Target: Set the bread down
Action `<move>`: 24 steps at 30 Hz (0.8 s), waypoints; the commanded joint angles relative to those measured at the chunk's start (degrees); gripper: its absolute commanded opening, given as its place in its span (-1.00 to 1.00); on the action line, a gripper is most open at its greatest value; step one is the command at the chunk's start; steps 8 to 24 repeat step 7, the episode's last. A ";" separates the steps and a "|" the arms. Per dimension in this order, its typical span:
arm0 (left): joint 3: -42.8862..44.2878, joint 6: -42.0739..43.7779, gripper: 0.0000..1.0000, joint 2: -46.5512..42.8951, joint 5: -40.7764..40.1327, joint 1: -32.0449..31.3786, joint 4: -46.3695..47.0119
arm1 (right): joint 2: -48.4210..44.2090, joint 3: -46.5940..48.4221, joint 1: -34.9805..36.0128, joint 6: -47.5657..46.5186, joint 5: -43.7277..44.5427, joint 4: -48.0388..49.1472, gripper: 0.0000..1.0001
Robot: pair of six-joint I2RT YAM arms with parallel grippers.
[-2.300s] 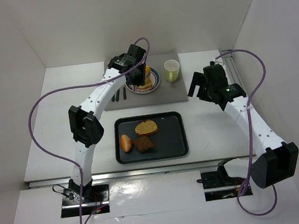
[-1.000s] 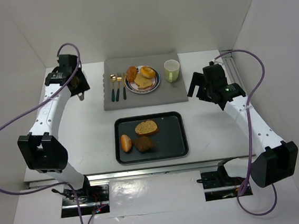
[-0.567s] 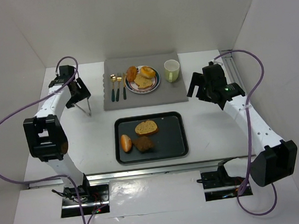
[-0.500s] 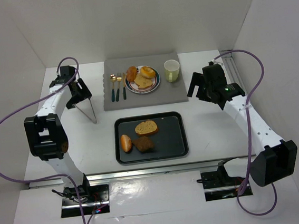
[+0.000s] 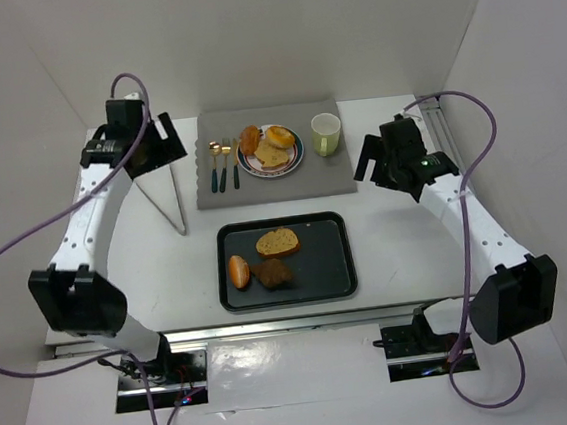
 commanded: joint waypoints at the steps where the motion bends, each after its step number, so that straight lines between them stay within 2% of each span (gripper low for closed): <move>1: -4.48 1.38 0.89 -7.97 7.62 -6.65 -0.82 | 1.98 2.35 -0.31 0.86 1.39 0.16 0.98; 3: -10.18 1.38 0.89 -10.96 10.71 -9.81 1.56 | 1.98 2.35 -0.31 0.86 1.92 -0.37 0.98; 7: -15.14 -2.83 0.91 -15.63 12.13 -17.98 4.38 | 3.03 0.95 -0.31 1.48 1.22 -0.37 0.98; 24: -15.14 -2.83 0.91 -15.63 12.13 -17.98 4.38 | 3.03 0.95 -0.31 1.48 1.22 -0.37 0.98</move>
